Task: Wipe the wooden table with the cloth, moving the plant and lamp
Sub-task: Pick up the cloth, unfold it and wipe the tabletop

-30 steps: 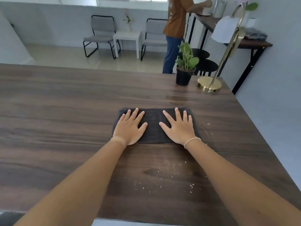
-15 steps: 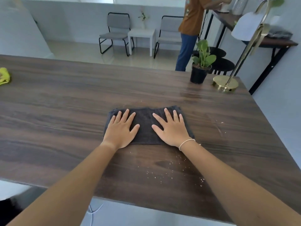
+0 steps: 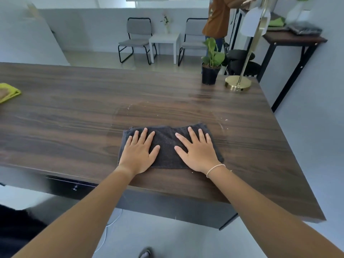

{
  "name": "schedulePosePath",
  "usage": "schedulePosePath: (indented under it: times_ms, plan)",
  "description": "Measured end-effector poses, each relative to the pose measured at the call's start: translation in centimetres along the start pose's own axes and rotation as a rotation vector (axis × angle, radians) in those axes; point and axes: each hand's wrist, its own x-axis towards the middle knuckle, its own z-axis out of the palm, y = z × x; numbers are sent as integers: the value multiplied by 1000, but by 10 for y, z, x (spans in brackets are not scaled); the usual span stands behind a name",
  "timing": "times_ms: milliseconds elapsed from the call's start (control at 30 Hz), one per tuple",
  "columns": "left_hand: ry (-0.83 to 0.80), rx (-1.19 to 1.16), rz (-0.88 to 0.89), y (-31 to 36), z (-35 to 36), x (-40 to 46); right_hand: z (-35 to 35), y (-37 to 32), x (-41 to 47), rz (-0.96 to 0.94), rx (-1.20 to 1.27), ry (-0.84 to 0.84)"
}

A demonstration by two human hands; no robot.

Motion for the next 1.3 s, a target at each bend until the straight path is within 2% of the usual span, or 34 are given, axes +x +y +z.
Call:
schedulePosePath:
  times_ms: [267, 500, 600, 900, 1100, 1300]
  plan:
    - [-25, -6, 106, 48, 5, -9, -5, 34, -45, 141, 20, 33]
    - [-31, -89, 179, 43, 4, -10, -2, 25, -47, 262, -47, 48]
    - [-6, -98, 209, 18, 1, -6, 3, -3, -39, 315, -73, 61]
    - [-9, -51, 185, -121, -12, 10, 29, -122, 10, 248, -43, 89]
    - [5, -66, 251, -144, -14, 35, 29, -132, 32, 304, -32, 88]
    - [-6, -42, 239, -144, -14, 87, 17, -117, 88, 322, -4, 67]
